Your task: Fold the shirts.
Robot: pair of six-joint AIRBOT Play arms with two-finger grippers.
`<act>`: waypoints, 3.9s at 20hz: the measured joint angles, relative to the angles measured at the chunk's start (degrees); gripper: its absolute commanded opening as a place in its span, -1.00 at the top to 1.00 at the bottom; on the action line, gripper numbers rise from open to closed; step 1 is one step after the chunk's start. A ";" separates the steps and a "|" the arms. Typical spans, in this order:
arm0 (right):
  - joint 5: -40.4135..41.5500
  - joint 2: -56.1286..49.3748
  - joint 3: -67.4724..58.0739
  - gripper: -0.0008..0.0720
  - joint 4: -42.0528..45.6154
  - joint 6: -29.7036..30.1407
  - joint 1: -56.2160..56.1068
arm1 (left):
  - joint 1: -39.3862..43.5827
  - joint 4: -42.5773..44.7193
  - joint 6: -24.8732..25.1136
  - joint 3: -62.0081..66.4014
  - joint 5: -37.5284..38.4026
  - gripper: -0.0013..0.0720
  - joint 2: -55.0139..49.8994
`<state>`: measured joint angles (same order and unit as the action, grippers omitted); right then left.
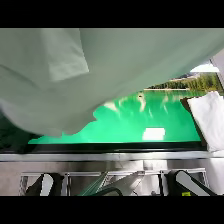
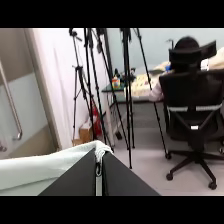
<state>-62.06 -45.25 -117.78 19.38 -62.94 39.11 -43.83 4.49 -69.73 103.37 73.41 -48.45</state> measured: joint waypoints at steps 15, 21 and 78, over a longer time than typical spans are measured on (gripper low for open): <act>1.53 -30.23 28.09 0.93 17.94 6.12 -20.00 | 42.66 53.70 -7.19 -14.21 -9.53 0.93 -37.90; 9.57 -44.59 25.70 0.93 11.54 10.08 -22.08 | 43.87 57.48 -6.34 -3.65 -16.61 0.93 -55.95; -13.05 -9.46 80.70 -0.02 37.57 1.60 -5.05 | 21.86 50.10 11.39 -28.76 11.98 -0.67 -55.15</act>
<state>-75.11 -54.72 -37.08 56.95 -61.34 34.06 -21.98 54.59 -58.35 74.61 85.38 -103.59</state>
